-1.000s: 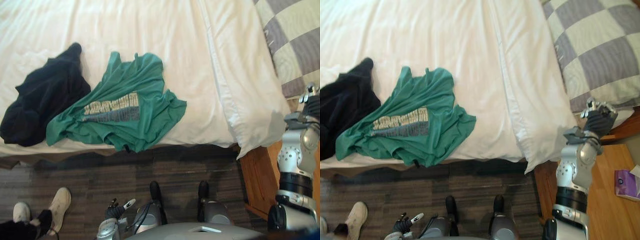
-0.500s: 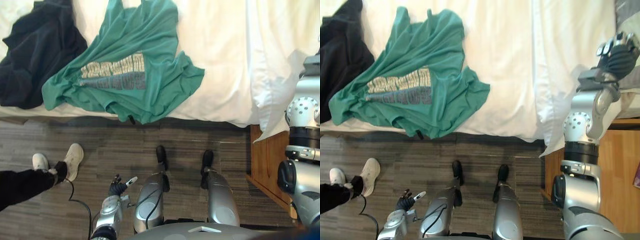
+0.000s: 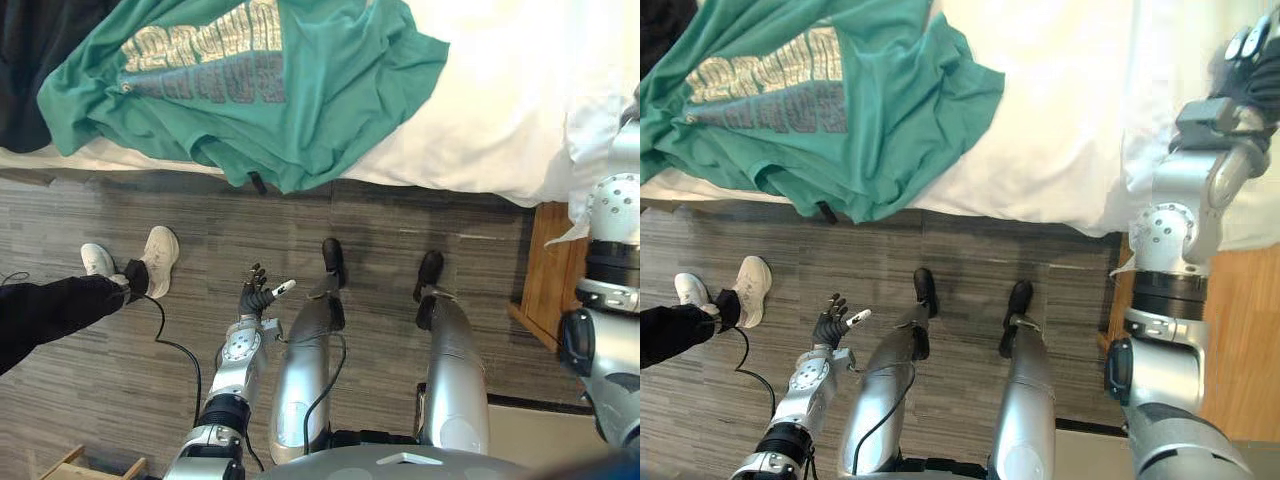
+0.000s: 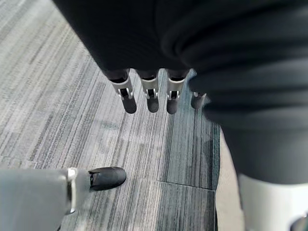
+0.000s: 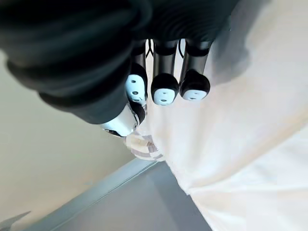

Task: Tidy the bed and pick cloth on bed and put in laundry

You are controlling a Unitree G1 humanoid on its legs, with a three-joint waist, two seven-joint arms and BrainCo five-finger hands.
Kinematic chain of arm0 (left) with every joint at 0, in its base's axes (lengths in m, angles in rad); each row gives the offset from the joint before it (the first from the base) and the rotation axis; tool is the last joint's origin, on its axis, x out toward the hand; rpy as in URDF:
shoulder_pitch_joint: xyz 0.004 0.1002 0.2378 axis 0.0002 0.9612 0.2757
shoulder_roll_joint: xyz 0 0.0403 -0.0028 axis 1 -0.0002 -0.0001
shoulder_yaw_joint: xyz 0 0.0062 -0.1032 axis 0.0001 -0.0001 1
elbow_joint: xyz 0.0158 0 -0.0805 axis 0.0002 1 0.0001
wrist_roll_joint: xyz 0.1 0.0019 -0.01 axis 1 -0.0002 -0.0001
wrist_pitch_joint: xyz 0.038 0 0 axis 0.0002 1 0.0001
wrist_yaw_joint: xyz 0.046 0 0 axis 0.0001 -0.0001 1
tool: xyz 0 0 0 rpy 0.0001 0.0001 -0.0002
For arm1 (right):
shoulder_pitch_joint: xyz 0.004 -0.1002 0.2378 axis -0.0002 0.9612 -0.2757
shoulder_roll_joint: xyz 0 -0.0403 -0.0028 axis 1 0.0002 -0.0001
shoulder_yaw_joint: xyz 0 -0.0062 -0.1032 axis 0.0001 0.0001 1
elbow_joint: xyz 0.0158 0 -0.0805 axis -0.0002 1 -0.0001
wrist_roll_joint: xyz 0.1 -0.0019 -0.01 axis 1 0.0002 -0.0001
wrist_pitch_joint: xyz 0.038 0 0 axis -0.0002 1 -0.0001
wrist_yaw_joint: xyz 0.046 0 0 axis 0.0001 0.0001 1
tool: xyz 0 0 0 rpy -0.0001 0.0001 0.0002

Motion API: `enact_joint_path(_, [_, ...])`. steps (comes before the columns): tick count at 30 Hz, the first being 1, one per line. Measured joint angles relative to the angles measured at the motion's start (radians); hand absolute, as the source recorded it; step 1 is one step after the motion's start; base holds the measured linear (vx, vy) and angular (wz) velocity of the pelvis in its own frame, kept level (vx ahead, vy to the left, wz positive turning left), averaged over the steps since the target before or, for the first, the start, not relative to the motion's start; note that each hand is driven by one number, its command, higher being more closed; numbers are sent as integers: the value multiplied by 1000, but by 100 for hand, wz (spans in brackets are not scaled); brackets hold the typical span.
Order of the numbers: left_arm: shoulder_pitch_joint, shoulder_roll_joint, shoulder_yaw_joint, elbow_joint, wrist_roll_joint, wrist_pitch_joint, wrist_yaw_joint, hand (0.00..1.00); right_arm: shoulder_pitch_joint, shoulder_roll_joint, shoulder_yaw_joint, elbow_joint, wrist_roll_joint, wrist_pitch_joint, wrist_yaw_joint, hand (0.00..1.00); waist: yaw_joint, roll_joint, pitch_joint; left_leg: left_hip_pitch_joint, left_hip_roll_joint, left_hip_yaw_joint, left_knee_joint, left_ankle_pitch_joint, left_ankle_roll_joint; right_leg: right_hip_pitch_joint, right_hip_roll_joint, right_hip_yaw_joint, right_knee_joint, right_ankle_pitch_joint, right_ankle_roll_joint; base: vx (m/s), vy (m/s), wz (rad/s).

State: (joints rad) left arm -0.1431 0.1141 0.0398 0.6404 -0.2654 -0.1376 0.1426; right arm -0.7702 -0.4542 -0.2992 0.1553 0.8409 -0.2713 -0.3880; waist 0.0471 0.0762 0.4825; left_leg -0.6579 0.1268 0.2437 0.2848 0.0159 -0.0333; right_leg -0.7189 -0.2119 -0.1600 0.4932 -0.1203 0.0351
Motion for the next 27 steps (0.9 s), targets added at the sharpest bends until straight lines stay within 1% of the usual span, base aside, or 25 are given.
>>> enact_joint_path(1, [0, -3, 0, -3, 0, 0, 4, 0, 20, 22, -11, -9, 0, -2, 1, 100, 0, 0, 0, -7, 3, 3, 12, -7, 1, -4, 1, 3, 3, 0, 0, 18, -10, -19])
enact_joint_path(3, [-1, -25, 5, -12, 0, 0, 18, 0, 103, 93, -45, -28, 0, -32, 25, 100, -4, -1, 1, -22, 18, 21, 56, -30, 7, -6, 5, 9, 5, 1, 1, 46, -2, -14])
enact_joint_path(4, [-2, -30, 5, -12, 0, 1, 18, 0, 118, 112, -54, -32, 0, -39, 34, 100, -5, -1, 1, -23, 21, 23, 68, -37, 7, -4, 7, 9, 6, 1, 1, 56, 0, -14])
enact_joint_path(5, [-5, -39, 6, -12, 0, 2, 18, 0, 144, 152, -61, -40, 1, -49, 45, 100, -5, -2, 1, -23, 27, 26, 85, -49, 9, 1, 9, 12, 6, 1, 1, 51, -1, -14])
enact_joint_path(7, [-5, -51, 12, -12, 0, 2, 18, 0, 180, 207, -63, -28, 1, -56, 62, 100, -9, -3, 1, -15, 35, 30, 101, -64, 9, 15, 13, 15, 6, 1, 1, 42, -4, -16])
enact_joint_path(8, [-5, -53, 15, -11, 1, 2, 18, 0, 210, 252, -63, 7, 2, -61, 71, 100, -8, -15, 8, 6, 39, 42, 105, -71, 9, 29, 18, 27, 5, 1, 1, 39, -8, -23])
enact_joint_path(9, [-4, -54, 23, -10, 1, 3, 19, 0, 228, 276, -62, 34, 6, -61, 74, 100, -4, -23, 10, 19, 41, 50, 105, -75, 8, 35, 20, 36, 5, 1, 1, 40, -17, -26])
enact_joint_path(10, [-2, -61, 41, -8, 1, 5, 19, 0, 271, 318, -60, 96, 22, -55, 78, 100, -6, -26, 8, 32, 44, 52, 107, -81, 7, 51, 24, 38, 1, 0, 1, 36, -19, -18])
enact_joint_path(11, [-3, -66, 49, -8, 1, 5, 19, 0, 321, 357, -60, 183, 48, -34, 80, 100, -6, -27, 9, 47, 45, 54, 106, -88, 0, 65, 26, 39, -4, 0, 1, 32, -22, -12])
enact_joint_path(12, [-3, -66, 49, -8, 1, 5, 19, 0, 345, 373, -60, 223, 62, -22, 79, 100, -6, -27, 9, 52, 46, 56, 106, -90, 0, 69, 27, 40, -4, -1, 0, 35, -25, -8])
enact_joint_path(13, [-3, -67, 56, -8, 2, 5, 20, 0, 390, 415, -59, 286, 84, -1, 79, 100, -6, -27, 9, 55, 47, 58, 106, -94, -1, 70, 28, 41, -4, -2, -1, 36, -35, -5])
enact_joint_path(15, [-3, -72, 70, -7, 2, 6, 28, 0, 461, 468, -55, 353, 109, 25, 82, 100, -13, -27, 9, 58, 48, 59, 106, -94, -1, 74, 28, 41, -3, -3, 0, 47, -34, -1])
enact_joint_path(17, [-2, -86, 90, 6, 2, 8, 34, 0, 517, 494, -54, 381, 125, 40, 85, 100, -21, -28, 10, 85, 48, 57, 108, -96, 2, 105, 27, 38, -6, -5, 2, 65, -18, 2])
enact_joint_path(19, [5, -95, 89, 16, 2, 17, 37, 0, 550, 491, -53, 382, 127, 45, 101, 100, -28, -29, 10, 122, 48, 54, 110, -105, 4, 151, 27, 33, -16, -6, 4, 42, 5, 0])
enact_joint_path(20, [9, -101, 89, 23, 3, 17, 37, 0, 558, 484, -51, 383, 127, 46, 112, 0, -29, -31, 9, 150, 50, 56, 107, -117, 4, 184, 28, 31, -30, -6, 5, 33, 18, -1])
enact_joint_path(22, [11, -104, 89, 53, 6, 18, 36, 0, 582, 482, -42, 393, 123, 47, 131, 0, -31, -35, 7, 201, 67, 87, 99, -122, 2, 245, 31, 21, -62, -5, 7, 48, 14, 3])
enact_joint_path(25, [47, -102, 89, 59, 14, 19, 31, 0, 639, 489, -30, 417, 106, 56, 141, 0, -31, -64, -6, 272, 73, 118, 63, -121, -1, 319, 34, 11, -113, 0, 16, 73, 10, 2])
enact_joint_path(26, [63, -102, 87, 73, 16, 20, 28, 0, 681, 495, -18, 421, 57, 66, 142, 0, -32, -78, -12, 310, 76, 133, 45, -119, -3, 362, 34, 5, -140, 4, 21, 151, 15, 3])
enact_joint_path(27, [78, -100, 87, 96, 22, 24, 27, 0, 725, 497, -1, 427, -4, 84, 146, 0, -32, -97, -24, 346, 73, 140, 25, -117, -7, 400, 35, 5, -167, 8, 25, 160, 19, -2])
